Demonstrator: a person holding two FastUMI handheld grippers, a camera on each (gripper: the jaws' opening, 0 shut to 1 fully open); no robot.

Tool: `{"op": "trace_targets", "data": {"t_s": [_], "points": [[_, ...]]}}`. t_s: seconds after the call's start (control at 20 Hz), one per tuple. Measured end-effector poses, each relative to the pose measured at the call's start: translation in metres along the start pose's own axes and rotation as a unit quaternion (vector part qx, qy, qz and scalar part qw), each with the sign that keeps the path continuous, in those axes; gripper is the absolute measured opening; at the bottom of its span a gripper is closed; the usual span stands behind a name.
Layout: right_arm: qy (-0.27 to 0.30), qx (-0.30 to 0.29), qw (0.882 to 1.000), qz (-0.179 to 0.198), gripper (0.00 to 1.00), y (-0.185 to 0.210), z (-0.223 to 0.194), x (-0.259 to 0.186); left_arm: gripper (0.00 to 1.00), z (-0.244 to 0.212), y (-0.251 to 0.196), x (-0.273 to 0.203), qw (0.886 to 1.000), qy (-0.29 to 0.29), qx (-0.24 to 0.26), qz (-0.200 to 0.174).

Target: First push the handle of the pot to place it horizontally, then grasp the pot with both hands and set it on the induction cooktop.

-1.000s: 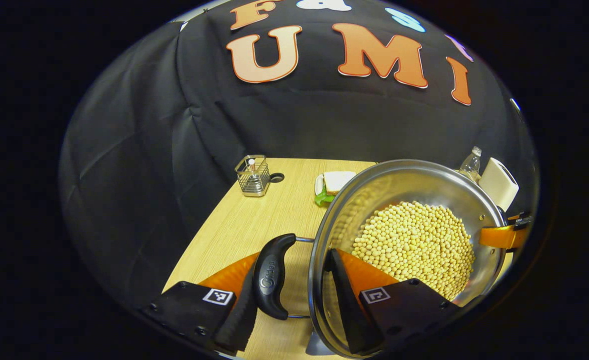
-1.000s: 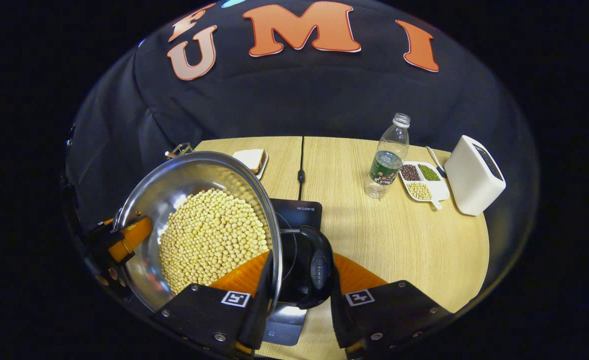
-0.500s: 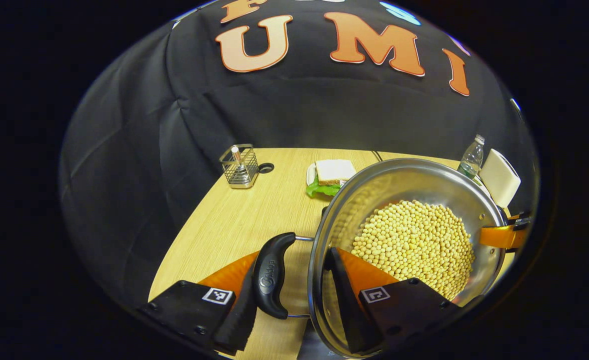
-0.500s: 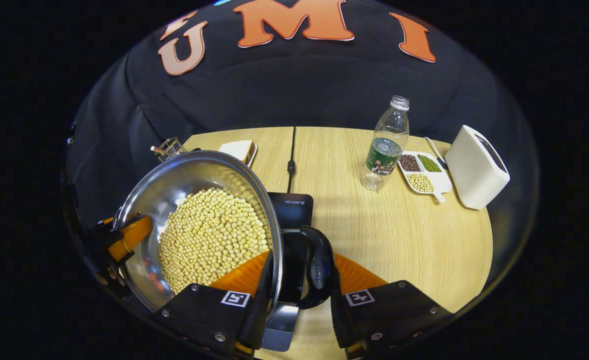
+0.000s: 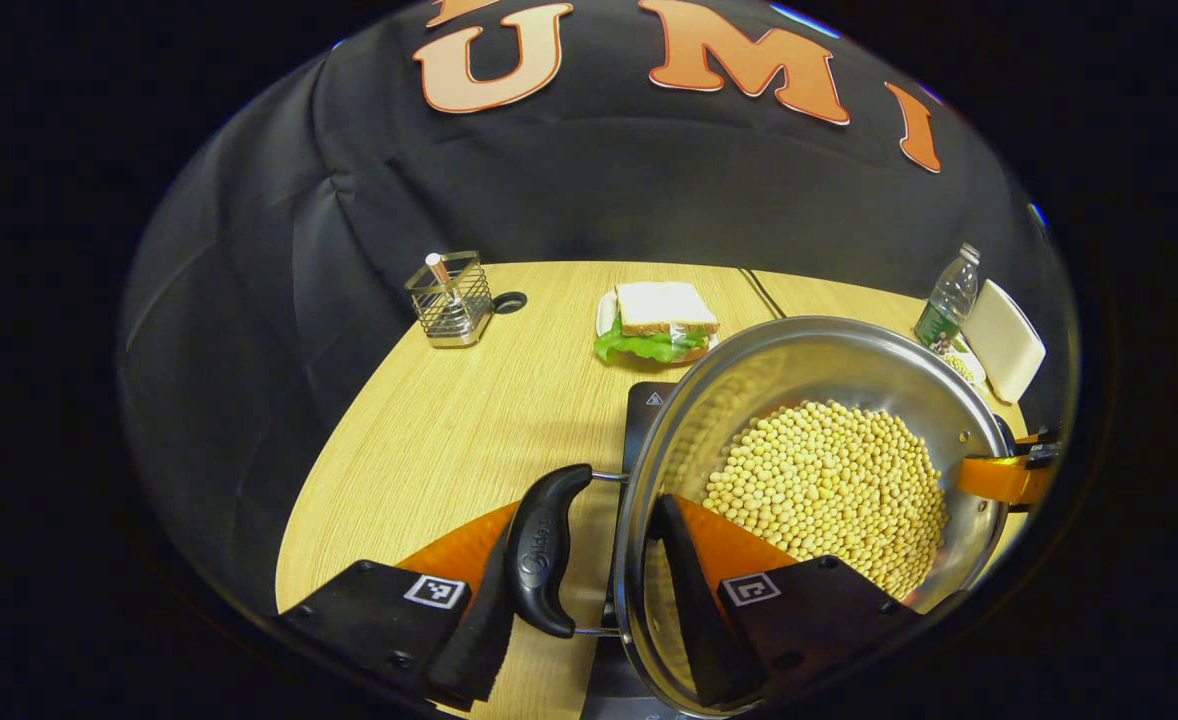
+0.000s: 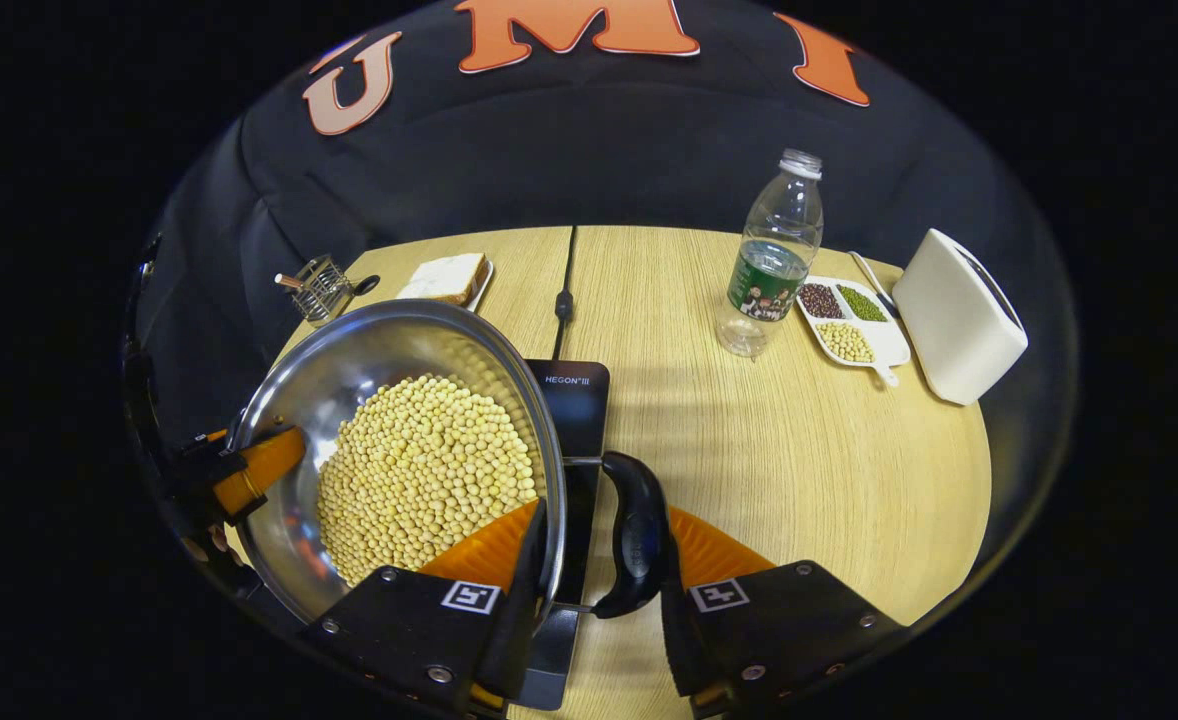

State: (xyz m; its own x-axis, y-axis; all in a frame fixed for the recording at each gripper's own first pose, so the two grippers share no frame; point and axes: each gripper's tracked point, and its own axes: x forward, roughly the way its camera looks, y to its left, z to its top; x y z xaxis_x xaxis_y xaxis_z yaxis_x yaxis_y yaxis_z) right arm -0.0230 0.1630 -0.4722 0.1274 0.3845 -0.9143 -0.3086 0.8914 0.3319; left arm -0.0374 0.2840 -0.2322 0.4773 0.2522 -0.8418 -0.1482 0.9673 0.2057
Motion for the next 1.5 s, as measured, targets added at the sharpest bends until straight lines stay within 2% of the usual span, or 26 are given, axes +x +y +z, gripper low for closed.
{"op": "trace_targets", "data": {"t_s": [0.05, 0.1, 0.3, 0.35, 0.5, 0.65, 0.8, 0.85, 0.9, 1.0, 1.1, 1.15, 1.2, 1.4, 1.45, 1.5], "points": [[0.001, 0.001, 1.000, 0.000, 0.55, -0.002, 0.000, -0.002, 0.75, 0.000, 0.000, 0.001, 1.000, 0.000, 0.000, -0.001], [-0.002, 0.003, 1.000, -0.001, 0.55, -0.003, 0.003, -0.004, 0.78, 0.000, -0.001, 0.002, 1.000, 0.001, 0.001, -0.002], [-0.004, 0.017, 1.000, -0.001, 0.55, -0.003, 0.001, -0.009, 0.80, 0.001, 0.001, 0.005, 1.000, -0.004, 0.002, 0.006], [-0.006, 0.020, 1.000, 0.001, 0.54, -0.002, 0.000, -0.008, 0.85, 0.004, 0.003, 0.003, 1.000, -0.007, 0.001, 0.009], [-0.007, 0.026, 0.999, 0.018, 0.60, 0.002, -0.003, -0.008, 0.88, 0.012, 0.004, 0.002, 1.000, -0.021, -0.007, 0.016], [-0.007, 0.028, 0.999, 0.037, 0.64, 0.006, -0.005, -0.014, 0.88, 0.039, 0.011, -0.020, 0.996, -0.076, -0.009, 0.039], [-0.033, 0.014, 0.999, 0.037, 0.67, 0.005, 0.001, -0.024, 0.85, 0.085, 0.018, -0.061, 0.985, -0.154, 0.014, 0.077], [-0.048, 0.013, 0.998, 0.038, 0.69, 0.002, 0.005, -0.032, 0.90, 0.093, 0.013, -0.077, 0.982, -0.172, 0.019, 0.079], [-0.063, 0.013, 0.997, 0.043, 0.69, 0.002, 0.010, -0.040, 0.85, 0.102, 0.005, -0.094, 0.979, -0.190, 0.021, 0.078], [-0.091, 0.009, 0.994, 0.052, 0.69, 0.003, 0.016, -0.061, 0.85, 0.116, -0.012, -0.127, 0.973, -0.221, 0.016, 0.063], [-0.151, -0.001, 0.987, 0.048, 0.70, -0.004, 0.031, -0.091, 0.85, 0.132, -0.028, -0.165, 0.965, -0.260, 0.000, 0.034], [-0.185, -0.007, 0.982, 0.045, 0.63, -0.011, 0.038, -0.109, 0.85, 0.136, -0.037, -0.184, 0.959, -0.281, -0.010, 0.022], [-0.212, -0.010, 0.976, 0.041, 0.70, -0.018, 0.043, -0.127, 0.85, 0.142, -0.041, -0.204, 0.954, -0.300, -0.016, 0.015], [-0.311, -0.029, 0.950, 0.018, 0.72, -0.045, 0.062, -0.203, 0.84, 0.163, -0.061, -0.275, 0.926, -0.378, -0.016, 0.011], [-0.334, -0.034, 0.942, 0.011, 0.74, -0.052, 0.064, -0.221, 0.80, 0.167, -0.068, -0.293, 0.919, -0.394, -0.011, 0.008], [-0.355, -0.039, 0.934, 0.008, 0.74, -0.057, 0.069, -0.238, 0.84, 0.170, -0.076, -0.309, 0.914, -0.406, -0.011, 0.005]]}}
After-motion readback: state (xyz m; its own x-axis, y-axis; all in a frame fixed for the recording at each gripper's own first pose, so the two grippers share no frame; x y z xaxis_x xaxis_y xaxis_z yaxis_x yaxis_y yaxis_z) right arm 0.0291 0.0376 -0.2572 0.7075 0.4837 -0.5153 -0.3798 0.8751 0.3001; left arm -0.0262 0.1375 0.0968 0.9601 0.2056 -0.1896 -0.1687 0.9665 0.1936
